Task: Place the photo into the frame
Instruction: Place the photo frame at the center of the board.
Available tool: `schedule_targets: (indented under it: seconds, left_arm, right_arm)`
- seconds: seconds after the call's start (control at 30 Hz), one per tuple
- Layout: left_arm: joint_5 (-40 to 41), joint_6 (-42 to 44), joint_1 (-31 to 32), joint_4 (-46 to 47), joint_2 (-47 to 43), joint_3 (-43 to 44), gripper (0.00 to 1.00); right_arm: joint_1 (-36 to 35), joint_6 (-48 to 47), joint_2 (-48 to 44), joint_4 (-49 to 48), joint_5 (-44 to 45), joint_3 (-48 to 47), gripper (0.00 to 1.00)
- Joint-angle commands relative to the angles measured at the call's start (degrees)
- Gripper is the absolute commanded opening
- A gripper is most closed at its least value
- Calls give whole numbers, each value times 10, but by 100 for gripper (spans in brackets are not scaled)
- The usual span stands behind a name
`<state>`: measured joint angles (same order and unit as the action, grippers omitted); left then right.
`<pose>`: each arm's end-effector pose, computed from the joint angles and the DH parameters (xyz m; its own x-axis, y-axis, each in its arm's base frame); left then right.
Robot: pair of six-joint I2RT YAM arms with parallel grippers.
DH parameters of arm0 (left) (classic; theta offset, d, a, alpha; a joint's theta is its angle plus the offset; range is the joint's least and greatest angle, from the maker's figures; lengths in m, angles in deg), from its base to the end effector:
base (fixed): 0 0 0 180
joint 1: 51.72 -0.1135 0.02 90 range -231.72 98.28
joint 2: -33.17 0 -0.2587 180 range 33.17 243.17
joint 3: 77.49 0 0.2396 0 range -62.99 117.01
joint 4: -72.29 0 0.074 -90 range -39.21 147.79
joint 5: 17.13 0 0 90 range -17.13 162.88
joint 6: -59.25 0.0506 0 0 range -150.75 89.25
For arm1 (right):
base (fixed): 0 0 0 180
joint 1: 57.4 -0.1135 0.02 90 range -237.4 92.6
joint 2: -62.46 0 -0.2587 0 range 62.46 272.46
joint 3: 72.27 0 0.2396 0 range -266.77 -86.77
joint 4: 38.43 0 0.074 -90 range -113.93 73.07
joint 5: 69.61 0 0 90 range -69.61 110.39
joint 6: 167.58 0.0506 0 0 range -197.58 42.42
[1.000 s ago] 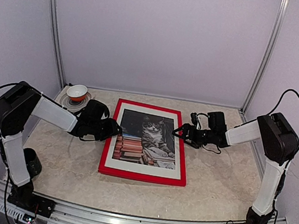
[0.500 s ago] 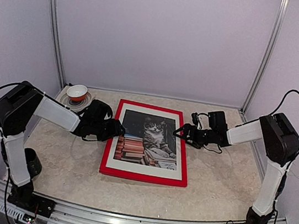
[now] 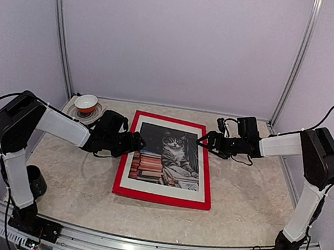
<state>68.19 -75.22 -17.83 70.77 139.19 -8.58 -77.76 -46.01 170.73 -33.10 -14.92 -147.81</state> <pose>0.3129 -0.2151 0.1399 -0.7962 -0.3063 -0.5218 0.0713 0.8089 -0.5836 0.3587 0.1643 0.1585 -0.8644 0.1349 -0.4843 -0.3028 0.6292 0.7158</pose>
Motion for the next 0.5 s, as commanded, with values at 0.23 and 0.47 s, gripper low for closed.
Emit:
schedule_targets:
  seconds: [0.23, 0.47]
  left_arm:
    - [39, 14, -7, 19, -67, 4, 99]
    - [87, 53, -20, -58, -145, 32, 99]
  right_arm:
    - [30, -41, -62, 39, 3, -29, 99]
    - [50, -74, -116, 80, 32, -30, 99]
